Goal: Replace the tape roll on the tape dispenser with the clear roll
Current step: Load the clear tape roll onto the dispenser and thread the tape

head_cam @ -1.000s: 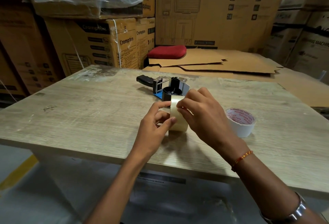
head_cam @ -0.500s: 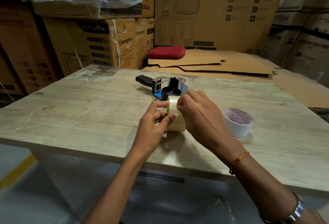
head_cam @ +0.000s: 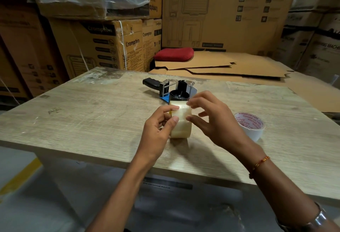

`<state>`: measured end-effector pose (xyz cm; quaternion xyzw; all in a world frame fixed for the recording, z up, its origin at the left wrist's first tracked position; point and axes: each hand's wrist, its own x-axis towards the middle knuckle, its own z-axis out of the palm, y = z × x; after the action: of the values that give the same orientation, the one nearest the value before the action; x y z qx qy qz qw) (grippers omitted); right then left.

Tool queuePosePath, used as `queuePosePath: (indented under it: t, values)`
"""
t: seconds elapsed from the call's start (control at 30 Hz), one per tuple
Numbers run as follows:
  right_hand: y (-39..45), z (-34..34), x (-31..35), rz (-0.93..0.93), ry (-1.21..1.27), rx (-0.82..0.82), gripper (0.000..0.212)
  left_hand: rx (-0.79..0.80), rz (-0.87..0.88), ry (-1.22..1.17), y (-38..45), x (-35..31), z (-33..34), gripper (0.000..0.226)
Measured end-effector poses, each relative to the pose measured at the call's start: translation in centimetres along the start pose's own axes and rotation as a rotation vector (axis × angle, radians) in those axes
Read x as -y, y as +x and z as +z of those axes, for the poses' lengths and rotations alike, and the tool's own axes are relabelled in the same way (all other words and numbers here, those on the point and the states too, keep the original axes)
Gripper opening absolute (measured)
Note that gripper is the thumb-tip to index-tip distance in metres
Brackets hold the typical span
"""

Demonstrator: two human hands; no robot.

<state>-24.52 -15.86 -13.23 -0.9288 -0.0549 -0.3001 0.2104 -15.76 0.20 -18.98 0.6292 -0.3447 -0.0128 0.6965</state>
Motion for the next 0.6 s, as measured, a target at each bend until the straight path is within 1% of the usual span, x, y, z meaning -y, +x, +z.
queuePosePath:
  t: [0.1,0.2,0.47,0.6]
  values:
    - [-0.23,0.19,-0.25,0.0,0.068,-0.034,0.018,-0.002,0.002,-0.018,0.01,-0.1,0.05,0.025]
    - [-0.23,0.37,-0.2,-0.019,0.051,-0.112,0.005,-0.006,-0.003,-0.008,-0.03,-0.17,0.09,0.025]
    - [0.06,0.44,0.2,-0.017,-0.024,-0.134,0.001,-0.052,-0.036,-0.025,0.01,-0.24,0.31,0.025]
    - [0.29,0.46,0.28,0.017,0.007,-0.127,0.002,-0.05,-0.009,-0.021,0.2,-0.3,0.32,0.024]
